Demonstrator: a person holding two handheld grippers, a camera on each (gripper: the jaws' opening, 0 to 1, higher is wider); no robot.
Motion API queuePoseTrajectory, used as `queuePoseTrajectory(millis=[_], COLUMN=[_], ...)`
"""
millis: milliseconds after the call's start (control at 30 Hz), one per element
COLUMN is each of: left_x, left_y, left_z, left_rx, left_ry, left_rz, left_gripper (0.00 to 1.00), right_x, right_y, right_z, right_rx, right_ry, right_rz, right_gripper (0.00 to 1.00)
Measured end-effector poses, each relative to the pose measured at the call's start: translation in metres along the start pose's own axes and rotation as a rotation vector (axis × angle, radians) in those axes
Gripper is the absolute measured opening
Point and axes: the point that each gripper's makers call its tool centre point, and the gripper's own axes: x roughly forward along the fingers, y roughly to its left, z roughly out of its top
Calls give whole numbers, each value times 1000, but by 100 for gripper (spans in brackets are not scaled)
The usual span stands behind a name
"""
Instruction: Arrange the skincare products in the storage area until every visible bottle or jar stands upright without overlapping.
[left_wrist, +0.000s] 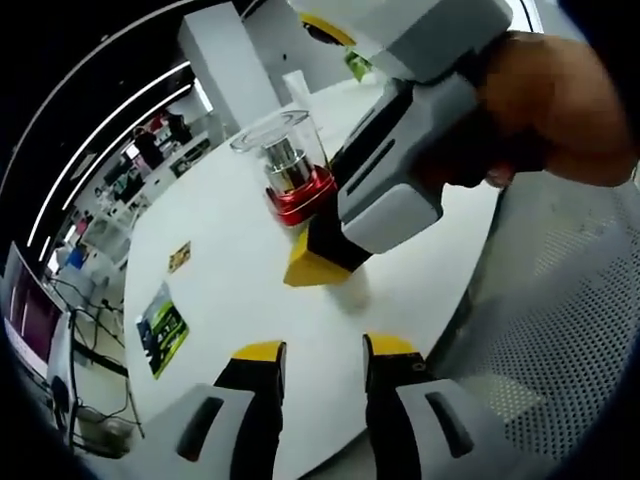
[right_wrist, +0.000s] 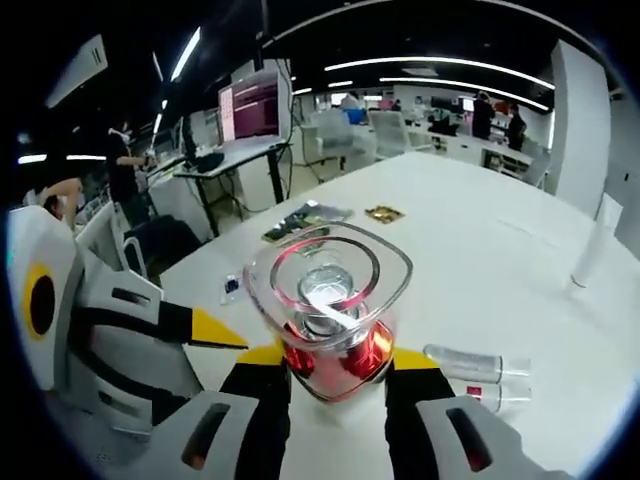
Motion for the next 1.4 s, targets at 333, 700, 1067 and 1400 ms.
queuePoseTrajectory(millis=[333, 700, 1067, 1400], left_x=[0, -1, -2, -2], left_y=[-3, -3, -4, -16], left_z=[1, 2, 4, 7], left_rx=[11, 9, 5, -23], left_ry=[-6, -12, -24, -47], left_rz=[-16, -15, -26, -91], left_gripper=[24, 23, 23, 27], right_x=[3, 7, 11, 15], right_y=[9, 16, 15, 15], right_z=[3, 5, 3, 5], right_rx=[-126, -190, -125, -134], right_ry=[-1, 35, 22, -11], right_rz=[165, 247, 173, 211], right_gripper=[31, 32, 36, 33])
